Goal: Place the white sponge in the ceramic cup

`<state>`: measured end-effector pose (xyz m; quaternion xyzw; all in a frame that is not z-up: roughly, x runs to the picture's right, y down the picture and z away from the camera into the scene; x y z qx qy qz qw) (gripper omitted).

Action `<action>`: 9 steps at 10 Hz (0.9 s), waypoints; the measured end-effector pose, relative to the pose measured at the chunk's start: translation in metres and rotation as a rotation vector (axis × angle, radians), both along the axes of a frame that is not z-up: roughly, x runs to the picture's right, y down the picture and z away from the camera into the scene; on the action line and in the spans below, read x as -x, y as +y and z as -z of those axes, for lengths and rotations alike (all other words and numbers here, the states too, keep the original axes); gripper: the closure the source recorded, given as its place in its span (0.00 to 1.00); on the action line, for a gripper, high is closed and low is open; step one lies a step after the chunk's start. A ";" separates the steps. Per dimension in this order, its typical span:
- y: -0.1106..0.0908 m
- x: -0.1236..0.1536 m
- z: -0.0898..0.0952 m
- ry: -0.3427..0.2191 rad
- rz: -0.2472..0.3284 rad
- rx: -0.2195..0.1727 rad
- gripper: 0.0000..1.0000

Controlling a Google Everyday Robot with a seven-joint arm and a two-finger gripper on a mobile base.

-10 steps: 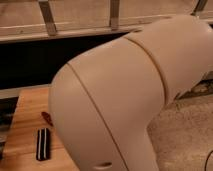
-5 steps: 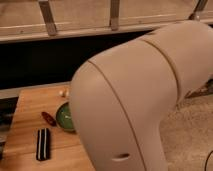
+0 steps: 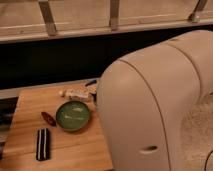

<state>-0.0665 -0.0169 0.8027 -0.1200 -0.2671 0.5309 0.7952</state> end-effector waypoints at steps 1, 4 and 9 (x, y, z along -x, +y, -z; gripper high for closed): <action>0.000 0.008 0.003 -0.022 0.009 -0.007 1.00; 0.000 0.021 0.009 -0.067 0.029 -0.024 1.00; 0.006 -0.006 0.009 -0.134 -0.069 -0.044 1.00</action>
